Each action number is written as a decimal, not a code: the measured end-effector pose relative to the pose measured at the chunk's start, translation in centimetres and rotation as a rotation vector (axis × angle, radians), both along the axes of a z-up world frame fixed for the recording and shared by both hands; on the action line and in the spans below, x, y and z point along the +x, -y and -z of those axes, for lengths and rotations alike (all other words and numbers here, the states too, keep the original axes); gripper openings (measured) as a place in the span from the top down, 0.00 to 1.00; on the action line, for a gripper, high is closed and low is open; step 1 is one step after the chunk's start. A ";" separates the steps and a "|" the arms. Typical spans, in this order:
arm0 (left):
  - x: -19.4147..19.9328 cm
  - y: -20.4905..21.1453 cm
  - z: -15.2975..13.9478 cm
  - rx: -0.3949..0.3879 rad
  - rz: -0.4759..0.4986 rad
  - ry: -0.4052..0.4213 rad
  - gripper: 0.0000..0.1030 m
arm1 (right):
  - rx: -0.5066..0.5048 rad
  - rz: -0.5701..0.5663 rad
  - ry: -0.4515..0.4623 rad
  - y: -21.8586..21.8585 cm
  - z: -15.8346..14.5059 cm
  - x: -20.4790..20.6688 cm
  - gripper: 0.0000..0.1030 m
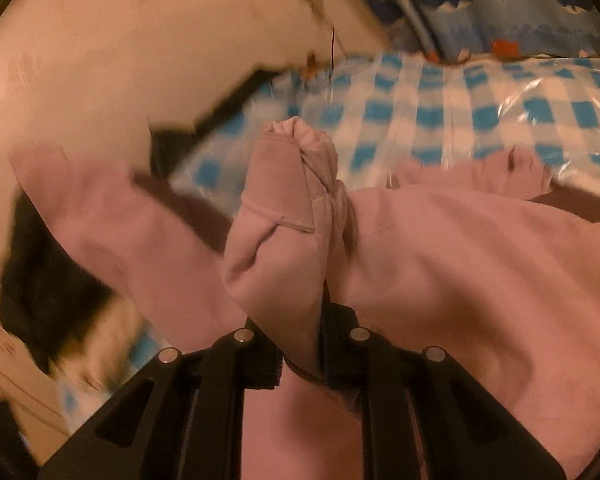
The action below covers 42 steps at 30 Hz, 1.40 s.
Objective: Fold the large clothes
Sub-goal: 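Lift the sleeve with the right gripper and lay it across the jacket body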
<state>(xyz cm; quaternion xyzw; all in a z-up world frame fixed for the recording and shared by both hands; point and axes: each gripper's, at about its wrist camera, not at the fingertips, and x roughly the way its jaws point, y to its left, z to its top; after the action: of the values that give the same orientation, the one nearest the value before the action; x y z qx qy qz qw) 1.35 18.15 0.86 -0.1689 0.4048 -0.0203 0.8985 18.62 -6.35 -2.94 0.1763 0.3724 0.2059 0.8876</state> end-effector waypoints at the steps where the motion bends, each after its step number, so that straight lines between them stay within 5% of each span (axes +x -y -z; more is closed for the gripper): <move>1: -0.1 -0.3 0.0 -0.003 -0.004 0.000 0.07 | -0.024 -0.017 -0.024 -0.7 1.1 0.1 0.82; 2: -0.1 -0.7 0.0 -0.008 -0.011 -0.001 0.07 | -0.048 -0.027 -0.061 -1.2 2.4 0.4 0.76; 4: -0.1 -1.2 0.1 -0.018 -0.019 -0.005 0.07 | -0.038 -0.050 -0.129 -2.1 4.6 0.7 0.48; 7: 0.0 -1.6 0.3 -0.030 -0.023 -0.011 0.07 | -0.030 -0.070 -0.155 -3.4 5.5 0.5 0.31; 10: 0.0 -1.6 0.4 -0.012 -0.021 -0.012 0.07 | -0.040 -0.122 -0.147 -4.1 3.9 -0.2 0.30; 14: 0.1 -1.4 0.4 -0.005 -0.025 -0.007 0.07 | -0.143 -0.117 0.001 -1.8 -0.6 -4.2 0.29; 17: 0.3 -0.1 0.2 0.023 -0.002 0.011 0.07 | -0.280 0.013 0.069 3.4 -3.1 -6.6 0.23; 21: 1.8 4.1 -1.5 0.108 0.098 0.071 0.07 | -0.295 0.286 0.011 15.0 -4.0 -7.5 0.22; 26: 7.6 11.1 -2.9 0.289 0.209 0.158 0.07 | -0.300 0.382 -0.059 22.2 -2.1 -6.1 0.22; 28: 11.4 12.9 -0.7 0.377 0.203 0.096 0.07 | -0.303 0.355 -0.090 22.4 -0.2 -5.1 0.22; 31: 15.3 13.3 3.3 0.397 0.206 -0.025 0.07 | -0.307 0.330 -0.186 22.5 4.5 -3.8 0.21; 34: 16.8 13.4 7.6 0.485 0.226 -0.101 0.07 | -0.345 0.305 -0.248 21.9 8.6 -2.9 0.10; 37: 16.8 14.3 9.5 0.567 0.251 -0.092 0.06 | -0.371 0.295 -0.251 21.5 8.4 -2.9 0.09; 42: 15.4 13.8 7.4 0.570 0.251 -0.060 0.07 | -0.337 0.297 -0.173 20.5 4.8 -6.9 0.09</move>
<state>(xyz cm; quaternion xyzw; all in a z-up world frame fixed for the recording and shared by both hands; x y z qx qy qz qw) 16.75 4.33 -6.52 0.1407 0.4382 -0.0119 0.8877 11.71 -26.85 -7.71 0.0955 0.4463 -0.0078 0.8897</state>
